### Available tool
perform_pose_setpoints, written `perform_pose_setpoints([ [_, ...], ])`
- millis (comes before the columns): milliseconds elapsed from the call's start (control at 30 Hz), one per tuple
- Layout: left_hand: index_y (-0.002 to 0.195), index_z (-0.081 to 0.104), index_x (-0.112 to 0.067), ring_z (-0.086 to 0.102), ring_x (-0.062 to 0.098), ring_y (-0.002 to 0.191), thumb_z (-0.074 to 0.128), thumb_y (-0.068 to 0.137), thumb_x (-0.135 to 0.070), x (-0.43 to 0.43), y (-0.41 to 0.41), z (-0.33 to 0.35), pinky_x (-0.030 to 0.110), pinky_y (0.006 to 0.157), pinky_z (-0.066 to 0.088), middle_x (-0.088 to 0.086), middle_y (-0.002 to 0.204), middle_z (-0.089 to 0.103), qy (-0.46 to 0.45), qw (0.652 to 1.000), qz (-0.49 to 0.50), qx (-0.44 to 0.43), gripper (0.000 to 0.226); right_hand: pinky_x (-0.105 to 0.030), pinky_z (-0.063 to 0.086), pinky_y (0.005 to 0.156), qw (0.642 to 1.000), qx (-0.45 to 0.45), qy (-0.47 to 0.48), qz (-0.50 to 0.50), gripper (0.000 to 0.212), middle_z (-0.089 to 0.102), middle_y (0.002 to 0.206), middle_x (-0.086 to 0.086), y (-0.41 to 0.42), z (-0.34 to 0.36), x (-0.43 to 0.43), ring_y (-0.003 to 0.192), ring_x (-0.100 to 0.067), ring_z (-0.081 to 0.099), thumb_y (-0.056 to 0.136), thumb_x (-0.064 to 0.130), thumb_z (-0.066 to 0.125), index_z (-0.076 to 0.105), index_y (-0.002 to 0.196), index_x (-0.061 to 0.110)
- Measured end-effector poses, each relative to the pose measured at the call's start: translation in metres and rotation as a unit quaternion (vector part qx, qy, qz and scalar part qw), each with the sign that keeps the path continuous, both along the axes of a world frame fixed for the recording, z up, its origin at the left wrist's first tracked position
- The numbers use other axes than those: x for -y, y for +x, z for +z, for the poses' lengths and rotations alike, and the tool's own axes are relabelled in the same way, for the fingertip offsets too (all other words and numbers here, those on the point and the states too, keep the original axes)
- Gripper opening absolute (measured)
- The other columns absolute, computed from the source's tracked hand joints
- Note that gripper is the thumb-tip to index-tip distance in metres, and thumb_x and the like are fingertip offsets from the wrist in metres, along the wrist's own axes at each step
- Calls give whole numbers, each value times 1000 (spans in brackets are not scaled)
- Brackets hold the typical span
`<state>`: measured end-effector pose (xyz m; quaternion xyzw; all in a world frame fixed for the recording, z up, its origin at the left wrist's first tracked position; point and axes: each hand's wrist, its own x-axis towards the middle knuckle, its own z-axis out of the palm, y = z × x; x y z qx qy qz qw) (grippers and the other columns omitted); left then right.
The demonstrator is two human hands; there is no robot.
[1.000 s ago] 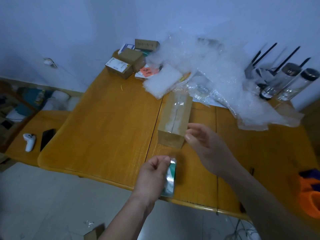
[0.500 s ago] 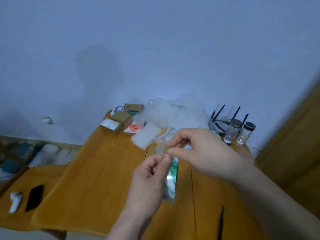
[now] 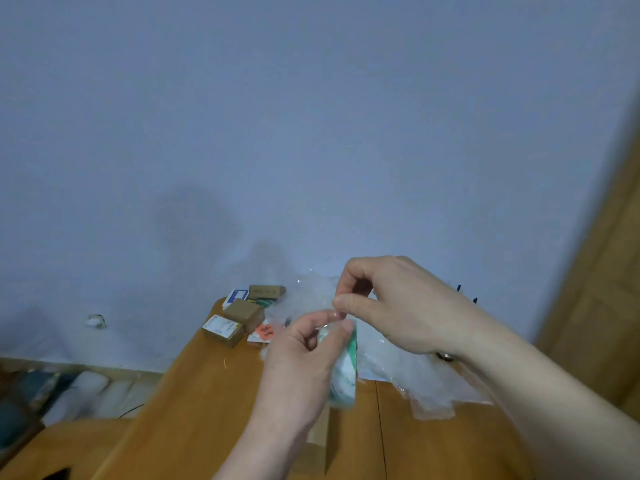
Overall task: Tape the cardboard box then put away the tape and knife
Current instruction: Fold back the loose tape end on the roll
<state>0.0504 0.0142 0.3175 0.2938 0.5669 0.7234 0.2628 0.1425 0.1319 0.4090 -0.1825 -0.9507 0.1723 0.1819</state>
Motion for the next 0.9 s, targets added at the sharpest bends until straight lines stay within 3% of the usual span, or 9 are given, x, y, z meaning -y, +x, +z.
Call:
perform_pose_setpoints([
  [100, 118, 72, -18, 77, 21, 78, 80, 87, -16, 1, 2, 12, 25, 67, 63, 10, 91, 83, -8, 999, -36, 37, 32, -39, 56, 76, 1000, -7, 8, 1, 13, 70, 83, 11, 1, 9, -1, 82, -7, 64, 92, 42, 62, 66, 86, 32],
  [233, 127, 64, -19, 75, 34, 72, 78, 89, -11, 4, 4, 16, 58, 87, 59, 20, 95, 81, 17, 993, -63, 93, 41, -37, 56, 74, 1000, -6, 8, 12, 13, 71, 82, 12, 4, 16, 0, 79, -5, 65, 92, 43, 61, 66, 85, 33],
  [633, 109, 75, -12, 74, 33, 67, 81, 81, -23, 6, -5, 17, 42, 70, 64, 28, 92, 77, 14, 993, -75, 91, 30, -29, 52, 71, 997, -14, 64, 36, 13, 69, 82, 13, 3, 27, 4, 80, -4, 62, 95, 40, 62, 66, 87, 30],
  [767, 99, 80, -16, 74, 34, 67, 74, 85, -33, 9, -1, 10, 48, 71, 64, 25, 94, 79, 34, 993, -85, 77, 22, -16, 41, 53, 1000, -9, -3, 15, 22, 67, 70, 19, 1, 25, -8, 62, 1, 59, 90, 51, 65, 66, 79, 31],
  [833, 96, 80, -20, 76, 34, 67, 66, 90, -38, 9, 2, 7, 50, 72, 65, 20, 93, 80, 31, 996, -74, 50, 23, -20, 41, 51, 999, -17, -35, 5, 30, 65, 66, 17, 1, 23, -10, 55, -2, 54, 87, 57, 65, 65, 75, 30],
  [900, 95, 80, -22, 77, 31, 66, 62, 92, -39, 9, 3, 5, 46, 69, 66, 17, 91, 81, 25, 997, -64, 24, 24, -30, 50, 61, 999, -18, -32, 2, 32, 68, 76, 12, 0, 22, -9, 63, -6, 58, 86, 59, 65, 65, 75, 29],
])
